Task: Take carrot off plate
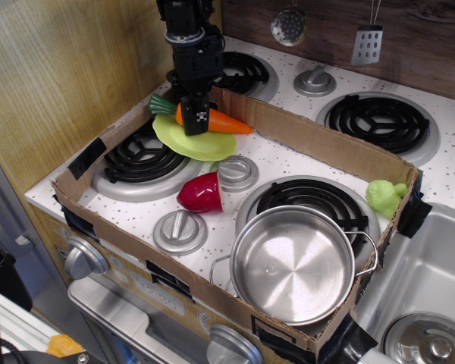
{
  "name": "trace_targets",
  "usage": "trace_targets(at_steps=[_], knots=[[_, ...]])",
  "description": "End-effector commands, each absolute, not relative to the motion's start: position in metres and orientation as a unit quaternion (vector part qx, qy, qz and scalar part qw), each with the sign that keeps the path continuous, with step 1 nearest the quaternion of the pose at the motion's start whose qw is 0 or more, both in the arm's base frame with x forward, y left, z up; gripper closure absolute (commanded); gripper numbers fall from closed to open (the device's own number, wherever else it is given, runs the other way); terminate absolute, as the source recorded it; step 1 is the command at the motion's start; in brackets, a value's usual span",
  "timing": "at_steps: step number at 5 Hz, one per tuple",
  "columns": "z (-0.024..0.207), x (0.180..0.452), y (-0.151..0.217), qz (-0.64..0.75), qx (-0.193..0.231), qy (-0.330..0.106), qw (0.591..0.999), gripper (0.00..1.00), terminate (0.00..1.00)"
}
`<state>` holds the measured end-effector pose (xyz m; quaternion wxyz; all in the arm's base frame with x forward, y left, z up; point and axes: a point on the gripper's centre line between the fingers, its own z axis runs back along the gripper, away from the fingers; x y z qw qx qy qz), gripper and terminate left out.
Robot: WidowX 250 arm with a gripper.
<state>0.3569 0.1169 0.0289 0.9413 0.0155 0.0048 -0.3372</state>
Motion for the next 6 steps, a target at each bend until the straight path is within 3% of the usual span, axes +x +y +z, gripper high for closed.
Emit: trace_targets(at_steps=[1, 3, 5, 6], knots=[[0.102, 0.37, 0.095, -0.324, 0.117, -0.027, 0.939, 1.0, 0.0], [0.105, 0.335, 0.092, -0.234, 0.088, -0.033, 0.968, 1.0, 0.0], [0.113, 0.293, 0.099, -0.28, 0.058, -0.04, 0.957, 1.0, 0.0], [0.127, 0.279, 0.092, -0.262, 0.088, -0.056, 0.959, 1.0, 0.0]])
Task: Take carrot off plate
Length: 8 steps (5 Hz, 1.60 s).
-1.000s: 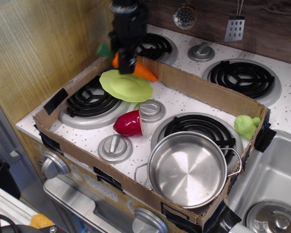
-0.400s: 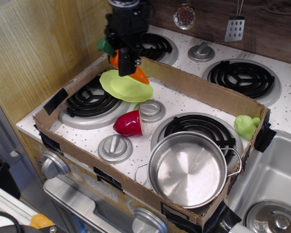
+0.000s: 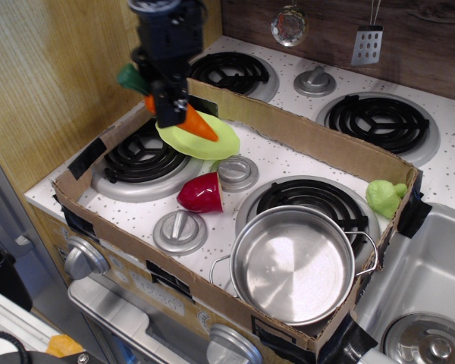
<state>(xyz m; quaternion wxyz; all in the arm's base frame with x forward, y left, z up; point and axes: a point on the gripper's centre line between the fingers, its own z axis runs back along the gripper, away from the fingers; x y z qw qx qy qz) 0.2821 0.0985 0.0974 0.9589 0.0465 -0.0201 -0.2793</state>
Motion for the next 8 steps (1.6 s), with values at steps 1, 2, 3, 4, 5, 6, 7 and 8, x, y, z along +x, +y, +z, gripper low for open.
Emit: trace_targets(at_steps=[1, 2, 3, 4, 5, 6, 7, 8], knots=[[0.128, 0.263, 0.083, -0.207, 0.037, -0.104, 0.972, 1.0, 0.0], [0.127, 0.247, 0.083, -0.165, -0.026, -0.12, 0.979, 1.0, 0.0], [0.116, 0.235, 0.089, -0.171, -0.05, -0.124, 0.976, 1.0, 0.0], [0.096, 0.224, 0.098, -0.207, -0.042, -0.126, 0.969, 1.0, 0.0], [0.077, 0.211, 0.103, -0.282, -0.03, -0.128, 0.95, 1.0, 0.0], [0.066, 0.204, 0.106, -0.355, -0.001, -0.123, 0.927, 1.0, 0.0], [0.054, 0.201, 0.109, -0.396, 0.018, -0.129, 0.909, 1.0, 0.0], [0.047, 0.205, 0.111, -0.412, 0.032, -0.136, 0.901, 0.0, 0.0]])
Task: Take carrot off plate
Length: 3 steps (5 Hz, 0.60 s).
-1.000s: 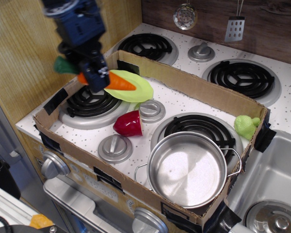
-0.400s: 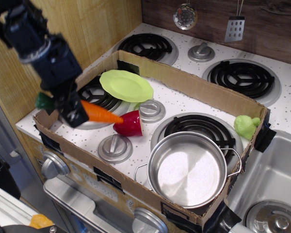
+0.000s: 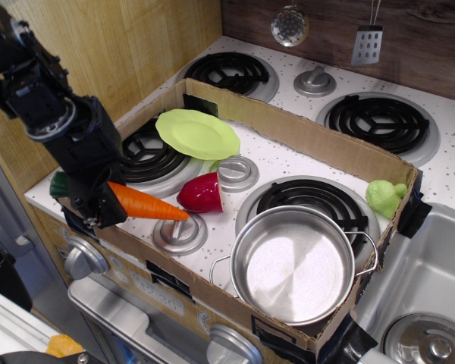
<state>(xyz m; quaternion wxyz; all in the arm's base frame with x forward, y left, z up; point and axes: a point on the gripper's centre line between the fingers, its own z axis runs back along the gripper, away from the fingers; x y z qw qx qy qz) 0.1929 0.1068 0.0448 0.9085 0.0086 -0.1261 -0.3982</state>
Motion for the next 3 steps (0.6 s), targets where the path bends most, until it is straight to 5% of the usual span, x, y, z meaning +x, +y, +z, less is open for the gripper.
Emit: trace_targets(at_steps=[1, 3], knots=[[0.045, 0.207, 0.111, -0.409, 0.048, -0.145, 0.899, 0.0, 0.0], [0.062, 0.213, 0.114, -0.411, 0.071, -0.13, 0.899, 0.0, 0.0]])
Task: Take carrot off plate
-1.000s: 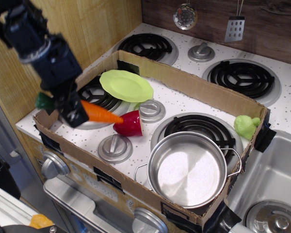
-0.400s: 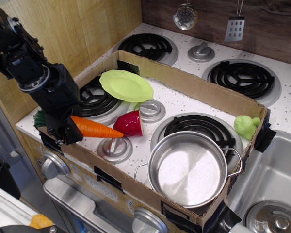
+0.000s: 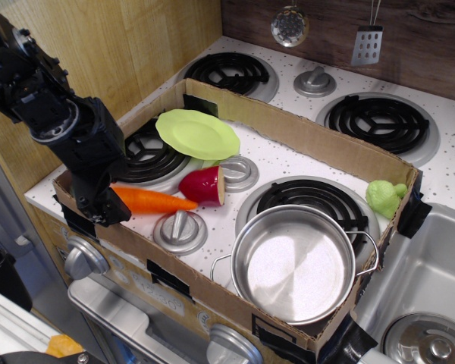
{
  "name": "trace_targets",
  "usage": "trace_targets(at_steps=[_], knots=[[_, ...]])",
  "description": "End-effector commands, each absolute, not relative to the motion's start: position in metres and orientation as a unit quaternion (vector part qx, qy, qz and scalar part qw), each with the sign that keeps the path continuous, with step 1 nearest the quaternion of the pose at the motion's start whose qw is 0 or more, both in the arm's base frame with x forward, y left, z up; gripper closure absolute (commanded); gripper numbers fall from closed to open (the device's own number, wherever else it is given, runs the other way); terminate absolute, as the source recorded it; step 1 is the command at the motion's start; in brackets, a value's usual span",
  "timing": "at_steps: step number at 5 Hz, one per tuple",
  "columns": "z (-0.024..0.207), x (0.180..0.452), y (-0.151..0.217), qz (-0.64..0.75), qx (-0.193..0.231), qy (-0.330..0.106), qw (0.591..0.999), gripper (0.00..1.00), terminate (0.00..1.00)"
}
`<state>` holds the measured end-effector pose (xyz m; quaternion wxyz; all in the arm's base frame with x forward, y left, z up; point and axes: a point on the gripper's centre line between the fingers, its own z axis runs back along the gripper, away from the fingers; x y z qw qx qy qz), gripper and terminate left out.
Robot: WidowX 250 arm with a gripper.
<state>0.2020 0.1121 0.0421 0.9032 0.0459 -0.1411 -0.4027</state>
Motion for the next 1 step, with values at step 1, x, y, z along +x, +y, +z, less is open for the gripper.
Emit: trace_targets(at_steps=[1], knots=[[0.0799, 0.2166, 0.1128, -0.418, 0.092, -0.111, 0.897, 0.0, 1.0]])
